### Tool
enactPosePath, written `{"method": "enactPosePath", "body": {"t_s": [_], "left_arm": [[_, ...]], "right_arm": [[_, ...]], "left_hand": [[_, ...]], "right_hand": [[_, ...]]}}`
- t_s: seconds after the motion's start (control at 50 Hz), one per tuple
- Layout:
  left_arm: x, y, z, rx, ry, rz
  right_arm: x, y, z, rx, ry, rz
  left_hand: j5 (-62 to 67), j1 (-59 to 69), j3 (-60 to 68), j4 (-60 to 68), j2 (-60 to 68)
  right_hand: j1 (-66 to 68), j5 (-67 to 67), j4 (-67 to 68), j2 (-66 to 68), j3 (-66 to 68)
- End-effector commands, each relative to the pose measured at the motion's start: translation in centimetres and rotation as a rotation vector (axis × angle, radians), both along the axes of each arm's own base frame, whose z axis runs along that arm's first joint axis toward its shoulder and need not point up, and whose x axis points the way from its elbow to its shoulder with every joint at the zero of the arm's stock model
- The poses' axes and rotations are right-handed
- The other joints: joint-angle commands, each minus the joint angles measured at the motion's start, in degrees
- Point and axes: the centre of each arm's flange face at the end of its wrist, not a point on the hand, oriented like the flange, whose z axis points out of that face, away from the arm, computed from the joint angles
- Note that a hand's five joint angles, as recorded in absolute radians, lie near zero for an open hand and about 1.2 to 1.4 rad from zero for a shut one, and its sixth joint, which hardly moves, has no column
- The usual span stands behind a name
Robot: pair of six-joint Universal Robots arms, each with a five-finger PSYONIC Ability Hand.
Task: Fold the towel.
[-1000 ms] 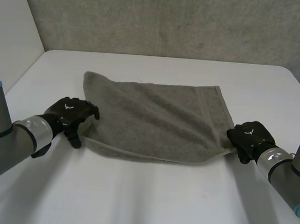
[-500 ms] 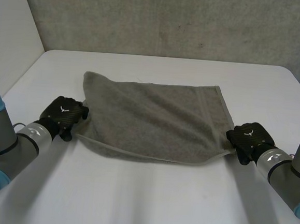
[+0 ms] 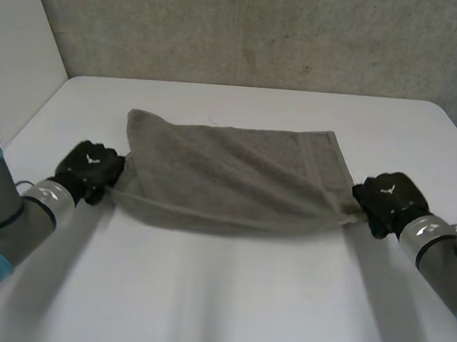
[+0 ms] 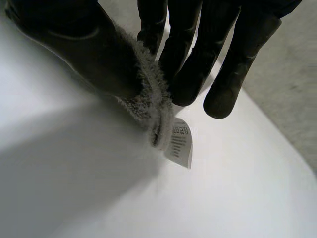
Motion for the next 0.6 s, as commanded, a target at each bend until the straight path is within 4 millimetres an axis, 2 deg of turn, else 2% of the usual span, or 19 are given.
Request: {"method": "enactPosePath", "body": {"t_s": [0.02,0.04,0.06,0.08,0.1,0.14,0.16,0.2,0.22,0.24,0.26,0.32,0.36,0.42,0.54,0.58,0.6], "left_arm": [[1.4,2.6,5.4,-0.101,0.006,0.059],[1.5,3.3,6.8,-0.137,0.008,0.06],[1.5,3.3,6.8,-0.137,0.008,0.06],[1.6,4.4,8.0,-0.164,0.009,0.062],[1.6,4.4,8.1,-0.164,0.009,0.062],[1.9,6.9,10.2,-0.201,0.012,0.063],[1.9,6.9,10.2,-0.201,0.012,0.063],[2.0,9.0,11.4,-0.202,0.01,0.061],[2.0,9.0,11.4,-0.202,0.01,0.061],[2.1,10.0,11.5,-0.184,0.007,0.061],[2.2,10.9,11.4,-0.148,0.0,0.06],[2.2,11.7,11.0,-0.102,-0.006,0.056],[2.3,12.8,9.9,-0.007,-0.028,0.051],[2.3,13.5,8.8,0.057,-0.055,0.04],[2.3,12.8,7.5,0.075,-0.104,0.029],[2.3,11.6,6.4,0.083,-0.119,0.025],[2.3,11.5,6.4,0.083,-0.119,0.025]], "right_arm": [[-0.3,0.4,5.6,-0.133,-0.021,-0.007],[-0.5,0.7,7.1,-0.144,-0.022,-0.011],[-0.5,0.7,7.1,-0.144,-0.022,-0.011],[-0.9,1.1,8.5,-0.139,-0.02,-0.015],[-0.9,1.1,8.5,-0.139,-0.019,-0.015],[-2.1,2.1,10.5,-0.084,-0.001,-0.02],[-2.1,2.1,10.5,-0.083,-0.001,-0.02],[-3.0,3.1,11.6,-0.029,0.044,0.01],[-3.0,3.1,11.6,-0.028,0.044,0.01],[-3.4,3.6,12.0,-0.012,0.076,0.027],[-3.7,4.3,12.4,0.001,0.111,0.041],[-4.1,4.9,12.7,0.012,0.144,0.056],[-4.3,5.7,12.8,0.03,0.193,0.085],[-4.3,6.1,12.6,0.046,0.228,0.101],[-4.2,5.7,11.9,0.063,0.243,0.113],[-4.2,4.6,10.2,0.134,0.249,0.115],[-4.2,4.6,10.2,0.134,0.249,0.115]], "left_hand": [[11.59,12.4,10.54,10.48,10.52],[11.59,12.4,10.54,10.48,10.52],[11.59,12.4,10.54,10.48,10.52],[11.59,12.4,10.54,10.48,10.52],[11.59,12.4,10.54,10.48,10.52],[11.59,12.4,10.54,10.48,10.52],[11.59,12.4,10.54,10.48,10.52],[11.59,12.4,10.54,10.48,10.52],[11.59,12.4,10.54,10.48,10.52],[11.59,12.4,10.54,10.48,10.52],[11.59,12.4,10.54,10.48,10.52],[11.59,12.4,10.54,10.48,10.52],[11.59,12.4,10.54,10.48,10.52],[11.59,12.4,10.54,10.48,10.52],[11.59,12.4,10.54,10.48,10.52],[11.59,12.4,10.54,10.48,10.52],[11.59,12.4,10.54,10.48,10.52]], "right_hand": [[3.21,2.62,3.06,3.22,2.8],[3.21,2.62,3.06,3.22,2.8],[3.21,2.62,3.06,3.22,2.8],[3.21,2.62,3.06,3.22,2.8],[3.21,2.62,3.06,3.22,2.8],[3.21,2.62,3.06,3.22,2.8],[3.21,2.62,3.06,3.22,2.8],[3.21,2.62,3.06,3.22,2.8],[3.21,2.62,3.06,3.22,2.8],[3.21,2.62,3.06,3.22,2.8],[3.21,2.62,3.06,3.22,2.8],[3.21,2.62,3.06,3.22,2.8],[3.21,2.62,3.06,3.22,2.8],[3.21,2.62,3.06,3.22,2.8],[3.21,2.62,3.06,3.22,2.8],[3.21,2.62,3.06,3.22,2.8],[3.21,2.62,3.06,3.22,2.8]]}}
